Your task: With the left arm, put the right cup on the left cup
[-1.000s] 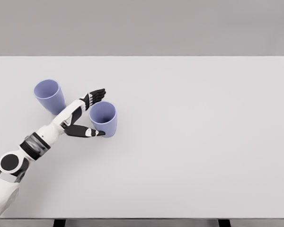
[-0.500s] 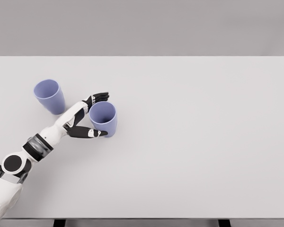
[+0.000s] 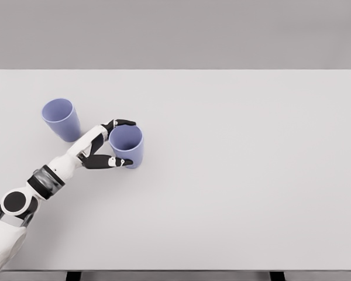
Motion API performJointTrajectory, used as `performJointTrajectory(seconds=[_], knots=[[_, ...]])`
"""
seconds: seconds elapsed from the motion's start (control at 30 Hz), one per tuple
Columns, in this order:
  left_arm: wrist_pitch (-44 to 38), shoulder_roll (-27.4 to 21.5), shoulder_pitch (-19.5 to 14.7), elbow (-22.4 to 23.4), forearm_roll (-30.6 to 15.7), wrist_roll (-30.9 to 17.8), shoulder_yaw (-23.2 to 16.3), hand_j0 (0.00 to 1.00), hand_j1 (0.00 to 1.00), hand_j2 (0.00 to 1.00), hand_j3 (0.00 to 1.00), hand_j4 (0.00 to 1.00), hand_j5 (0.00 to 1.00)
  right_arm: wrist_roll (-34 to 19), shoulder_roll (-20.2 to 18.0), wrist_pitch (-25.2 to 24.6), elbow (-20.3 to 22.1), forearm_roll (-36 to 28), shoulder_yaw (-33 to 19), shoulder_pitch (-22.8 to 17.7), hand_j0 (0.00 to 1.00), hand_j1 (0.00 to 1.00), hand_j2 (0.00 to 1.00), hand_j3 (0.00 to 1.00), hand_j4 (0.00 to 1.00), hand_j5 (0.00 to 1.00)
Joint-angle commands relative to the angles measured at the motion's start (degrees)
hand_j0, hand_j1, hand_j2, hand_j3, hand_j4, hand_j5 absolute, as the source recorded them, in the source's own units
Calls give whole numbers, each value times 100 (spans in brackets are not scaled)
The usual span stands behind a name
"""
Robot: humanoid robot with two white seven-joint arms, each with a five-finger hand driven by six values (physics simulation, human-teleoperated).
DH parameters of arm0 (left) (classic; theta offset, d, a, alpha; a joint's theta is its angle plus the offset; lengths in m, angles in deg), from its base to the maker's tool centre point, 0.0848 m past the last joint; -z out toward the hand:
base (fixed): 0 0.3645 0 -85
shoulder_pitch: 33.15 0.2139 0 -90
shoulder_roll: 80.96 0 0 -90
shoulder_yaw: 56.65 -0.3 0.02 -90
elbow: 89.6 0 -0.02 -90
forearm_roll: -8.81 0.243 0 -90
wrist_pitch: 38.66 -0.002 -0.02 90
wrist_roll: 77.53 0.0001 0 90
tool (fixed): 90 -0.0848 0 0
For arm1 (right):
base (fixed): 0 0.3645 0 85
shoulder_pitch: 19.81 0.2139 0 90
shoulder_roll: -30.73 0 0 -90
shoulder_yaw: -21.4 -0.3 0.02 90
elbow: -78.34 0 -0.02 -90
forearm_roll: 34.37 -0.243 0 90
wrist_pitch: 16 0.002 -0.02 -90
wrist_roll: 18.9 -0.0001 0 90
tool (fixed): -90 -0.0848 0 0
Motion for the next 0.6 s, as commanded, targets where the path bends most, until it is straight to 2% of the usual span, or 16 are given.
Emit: performJointTrajectory(seconds=[0.0, 0.33, 0.57], knots=[[-14, -26, 0, -32, -43, 1, 9, 73, 73, 73, 73, 73, 73, -1, 0, 0, 0, 0, 0, 0, 100, 100, 100, 100, 100, 100], [-76, -61, -35, -278, -114, 9, 71, 73, 73, 73, 73, 73, 73, -1, 0, 0, 0, 0, 0, 0, 100, 100, 100, 100, 100, 100], [-111, -316, -114, -436, -360, 18, 80, 73, 73, 73, 73, 73, 73, -1, 0, 0, 0, 0, 0, 0, 100, 100, 100, 100, 100, 100]])
